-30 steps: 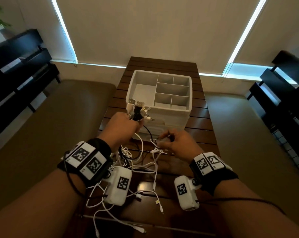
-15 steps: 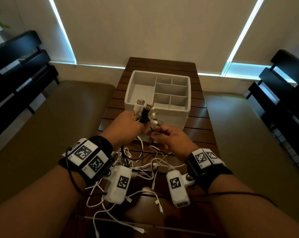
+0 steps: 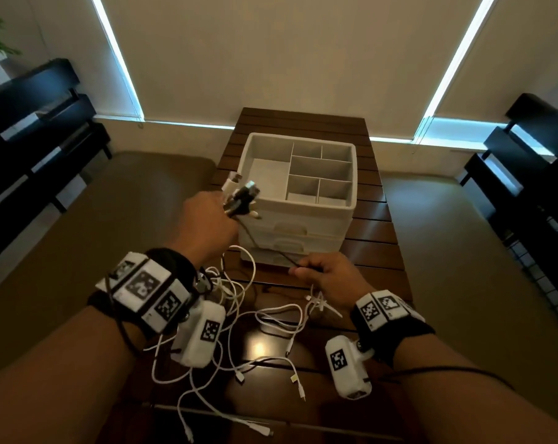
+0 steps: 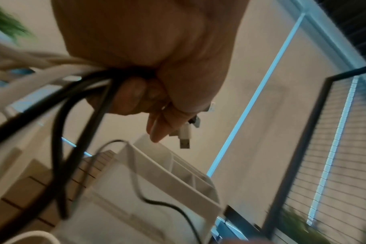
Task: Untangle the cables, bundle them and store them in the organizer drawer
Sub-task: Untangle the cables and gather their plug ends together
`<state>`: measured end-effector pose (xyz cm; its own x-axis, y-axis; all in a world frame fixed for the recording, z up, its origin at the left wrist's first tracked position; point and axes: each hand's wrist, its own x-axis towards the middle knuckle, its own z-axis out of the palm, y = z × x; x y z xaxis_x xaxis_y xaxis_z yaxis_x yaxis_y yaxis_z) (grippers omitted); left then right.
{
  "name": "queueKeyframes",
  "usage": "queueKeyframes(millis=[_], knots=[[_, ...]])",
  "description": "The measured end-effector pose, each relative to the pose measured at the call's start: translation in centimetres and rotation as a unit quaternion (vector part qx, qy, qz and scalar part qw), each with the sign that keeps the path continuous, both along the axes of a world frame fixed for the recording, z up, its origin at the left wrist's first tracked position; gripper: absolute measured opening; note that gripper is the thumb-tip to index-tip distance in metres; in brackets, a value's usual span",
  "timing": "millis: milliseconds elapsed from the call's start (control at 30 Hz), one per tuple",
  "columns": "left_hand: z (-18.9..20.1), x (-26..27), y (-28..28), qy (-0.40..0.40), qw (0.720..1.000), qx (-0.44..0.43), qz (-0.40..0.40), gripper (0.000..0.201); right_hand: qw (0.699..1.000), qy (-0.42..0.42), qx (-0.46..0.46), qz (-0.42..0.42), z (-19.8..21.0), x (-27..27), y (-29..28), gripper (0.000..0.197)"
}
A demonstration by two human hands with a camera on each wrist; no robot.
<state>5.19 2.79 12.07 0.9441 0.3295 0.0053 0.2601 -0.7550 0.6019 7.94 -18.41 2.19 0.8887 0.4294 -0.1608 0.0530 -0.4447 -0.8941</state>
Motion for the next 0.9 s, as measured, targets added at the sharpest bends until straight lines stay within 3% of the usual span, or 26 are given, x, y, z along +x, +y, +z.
queueKeyframes(millis=[67,167,267,400,467,533,600,667,733,800,900], knots=[[-1.1,-0.2,-2.0,0.014,0.997,0.009,-0.073,0.032,1.0,-0.013,-0.012,0.022,0.4,0.2,0.7,0.014],[-2.9,-0.6,-4.0,0.07,0.985,-0.04,-0.155,0.018,0.999,-0.039,0.022,0.03,1.2,0.5,1.4,0.023],[-3.1,-0.3,-3.4,0.088,0.984,-0.068,-0.138,0.016,0.997,-0.018,0.061,0.034,1.0,0.7,1.0,0.026],[-1.8,0.0,-1.6,0.073,0.989,-0.116,-0.061,0.031,0.998,0.024,0.014,0.063,0.2,0.6,-0.5,0.028],[-1.1,0.1,-1.0,0.063,0.988,-0.137,-0.038,0.029,0.998,0.03,-0.005,0.055,0.4,0.5,-0.8,0.033],[-0.5,0.0,-0.8,0.06,0.985,-0.16,-0.014,0.024,0.994,0.008,-0.087,0.066,0.3,0.8,-0.7,0.028],[0.1,-0.1,-0.5,0.048,0.982,-0.181,0.005,0.02,0.969,-0.002,-0.227,0.099,0.3,0.9,-0.6,0.008],[0.9,-0.1,-0.3,0.027,0.98,-0.198,0.012,0.019,0.933,-0.029,-0.338,0.12,0.0,0.7,-0.8,0.011],[1.5,-0.2,-0.2,0.015,0.98,-0.198,0.013,0.019,0.909,-0.103,-0.384,0.127,0.2,0.5,-0.9,0.012],[1.6,-0.4,-0.3,0.02,0.98,-0.198,-0.002,0.018,0.918,-0.158,-0.349,0.103,0.5,0.2,-0.5,0.026],[1.3,-0.5,-1.0,0.042,0.973,-0.224,-0.035,0.019,0.97,-0.131,-0.182,0.091,1.4,-0.1,1.2,0.045]])
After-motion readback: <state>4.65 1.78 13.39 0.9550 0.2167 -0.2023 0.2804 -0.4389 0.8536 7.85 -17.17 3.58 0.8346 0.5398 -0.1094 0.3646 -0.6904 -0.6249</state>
